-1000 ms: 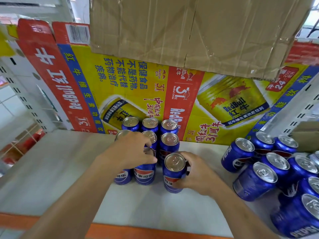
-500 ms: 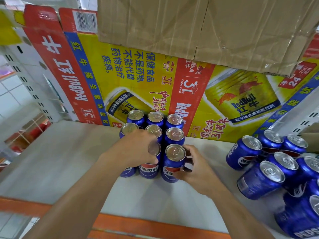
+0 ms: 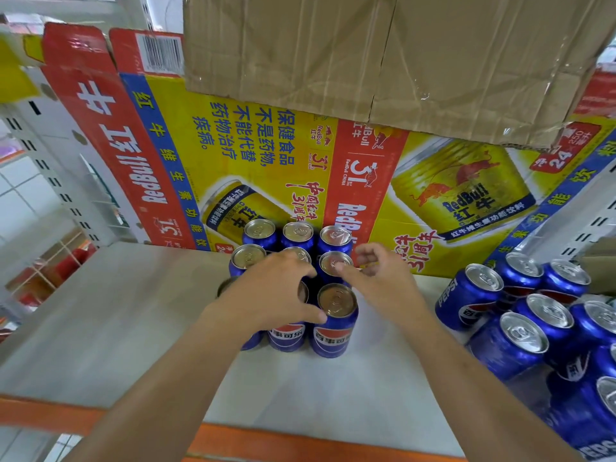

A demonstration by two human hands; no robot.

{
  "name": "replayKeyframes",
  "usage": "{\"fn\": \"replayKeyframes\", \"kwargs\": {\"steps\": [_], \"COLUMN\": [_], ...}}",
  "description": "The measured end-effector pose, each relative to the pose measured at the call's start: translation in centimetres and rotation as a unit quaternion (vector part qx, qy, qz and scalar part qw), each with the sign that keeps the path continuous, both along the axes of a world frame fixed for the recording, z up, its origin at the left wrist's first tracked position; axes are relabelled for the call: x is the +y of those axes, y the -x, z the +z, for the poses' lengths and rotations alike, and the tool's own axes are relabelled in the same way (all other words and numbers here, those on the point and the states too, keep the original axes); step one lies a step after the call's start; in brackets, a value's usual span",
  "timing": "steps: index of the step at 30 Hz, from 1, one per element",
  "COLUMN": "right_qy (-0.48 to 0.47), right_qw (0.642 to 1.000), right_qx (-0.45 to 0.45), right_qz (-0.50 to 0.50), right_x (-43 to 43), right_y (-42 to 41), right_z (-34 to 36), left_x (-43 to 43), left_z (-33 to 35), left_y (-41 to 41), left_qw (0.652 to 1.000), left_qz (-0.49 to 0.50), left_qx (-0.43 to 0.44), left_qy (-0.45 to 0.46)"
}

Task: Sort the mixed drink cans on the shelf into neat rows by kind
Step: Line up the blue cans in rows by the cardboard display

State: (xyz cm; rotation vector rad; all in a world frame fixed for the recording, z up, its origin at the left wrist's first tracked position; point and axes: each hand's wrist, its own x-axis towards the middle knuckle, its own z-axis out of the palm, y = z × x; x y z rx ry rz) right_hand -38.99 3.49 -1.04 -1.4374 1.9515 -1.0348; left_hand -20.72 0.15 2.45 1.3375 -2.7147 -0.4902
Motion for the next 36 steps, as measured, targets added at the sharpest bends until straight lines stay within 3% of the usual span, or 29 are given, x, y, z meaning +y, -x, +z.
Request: {"fn": "replayKeyframes", "kwargs": {"steps": [5,16,20,22,26,30,32,36], "right_qy": [-0.031,-0.019,-0.022,-0.017,-0.097,-0.267,-0.268,-0.213], "right_qw": [0.993,0.991,0.992,0.979,0.925,0.890,0.884,0.911], "right_qx": [0.102,0.108,0.125,0.200,0.338,0.337,0.361,0.343], "right_qz": [0.049,0.078,0.011,-0.039,-0.148,-0.153,-0.128,-0.082], "right_x": [-2.0,-2.1,-2.1,-1.6,0.3,2.0,2.0,1.4], "right_y": [-0.2,0.2,1.3,3.1,8.0,9.9,10.5,11.7], "right_z": [0.5,0.7,0.6,1.1,1.4,0.9,0.7,1.1], "left_x": [0.2,-0.7,-1.7,-2.5,-4.6,-5.5,-5.3,-5.3], "left_z": [-0.7,-0.8,-0.2,-0.1,-1.3,-3.2,-4.0,-4.5], "left_y": [1.3,1.3,1.7,2.6,5.6,7.9,8.2,8.4], "left_qw": [1.000,0.999,0.998,0.996,0.994,0.997,0.997,0.996], "left_qz": [-0.008,-0.034,-0.031,-0.035,-0.070,-0.042,-0.019,0.000], "left_qx": [-0.007,0.006,0.058,0.076,0.040,-0.031,-0.034,-0.037], "left_qy": [0.002,-0.029,-0.005,0.023,0.067,0.064,0.067,0.076]}}
